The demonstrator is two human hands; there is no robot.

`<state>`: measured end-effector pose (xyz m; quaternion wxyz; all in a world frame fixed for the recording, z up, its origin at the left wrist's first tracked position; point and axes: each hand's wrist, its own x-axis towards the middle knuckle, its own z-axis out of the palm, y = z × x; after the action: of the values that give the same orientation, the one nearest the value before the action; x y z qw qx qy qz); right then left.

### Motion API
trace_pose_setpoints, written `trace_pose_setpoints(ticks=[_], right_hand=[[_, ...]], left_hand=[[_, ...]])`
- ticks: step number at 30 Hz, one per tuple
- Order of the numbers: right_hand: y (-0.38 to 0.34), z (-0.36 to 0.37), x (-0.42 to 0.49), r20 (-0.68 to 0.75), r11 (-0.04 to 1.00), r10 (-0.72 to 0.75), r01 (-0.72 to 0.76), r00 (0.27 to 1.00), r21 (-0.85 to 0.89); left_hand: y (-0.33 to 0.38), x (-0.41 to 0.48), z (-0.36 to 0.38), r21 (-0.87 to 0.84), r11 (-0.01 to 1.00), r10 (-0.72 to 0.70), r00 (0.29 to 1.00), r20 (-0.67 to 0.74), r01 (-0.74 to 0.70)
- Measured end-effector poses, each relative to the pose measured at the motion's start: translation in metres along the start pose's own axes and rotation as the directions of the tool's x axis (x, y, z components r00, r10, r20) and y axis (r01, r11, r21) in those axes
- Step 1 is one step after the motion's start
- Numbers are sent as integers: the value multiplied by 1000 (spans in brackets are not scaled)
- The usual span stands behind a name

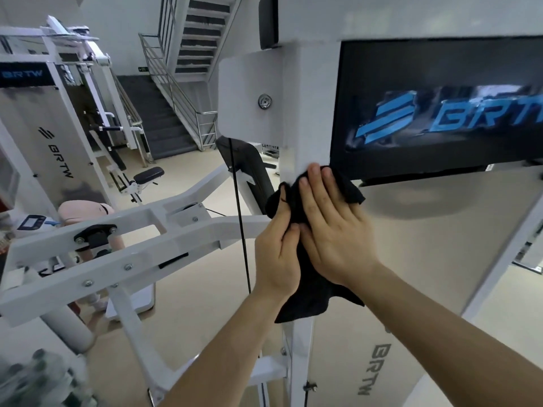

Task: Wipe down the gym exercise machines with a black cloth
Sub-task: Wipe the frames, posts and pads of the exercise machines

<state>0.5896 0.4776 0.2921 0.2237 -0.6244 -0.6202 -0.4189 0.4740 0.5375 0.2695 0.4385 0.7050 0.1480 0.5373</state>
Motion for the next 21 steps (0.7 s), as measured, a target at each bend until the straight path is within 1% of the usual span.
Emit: trace_pose_setpoints(ticks=[3, 5, 7, 10, 12, 16, 18, 21], right_hand=[[-2, 1, 4, -20, 1000, 15, -15, 1000, -8], [-1, 0, 13, -46, 1000, 26, -26, 999, -10], [-3, -1, 28, -100, 996, 79, -82, 992, -26], [-9, 5, 40, -162, 984, 152, -164, 975, -66], [-15, 17, 22, -161, 981, 161, -176, 974, -86], [-33, 37, -30, -81, 983, 163, -169, 983, -76], [-37, 39, -34, -87, 982, 171, -176, 981, -62], [-35, 37, -17, -142, 986, 152, -160, 978, -46]], left_hand=[[17, 14, -7, -99, 995, 23, 998, 62, -17], [27, 28, -6, -174, 984, 47, 996, 75, -34], [29, 36, 0, -231, 972, 58, 995, 77, -39], [14, 26, 3, -292, 956, 5, 997, 81, 19], [-5, 10, -2, -298, 953, -28, 994, 106, 59], [-27, -19, -11, -267, 950, -121, 980, 160, 161], [-23, -15, -12, -265, 950, -120, 978, 173, 164], [-11, 10, -13, -286, 952, -60, 982, 179, 110]])
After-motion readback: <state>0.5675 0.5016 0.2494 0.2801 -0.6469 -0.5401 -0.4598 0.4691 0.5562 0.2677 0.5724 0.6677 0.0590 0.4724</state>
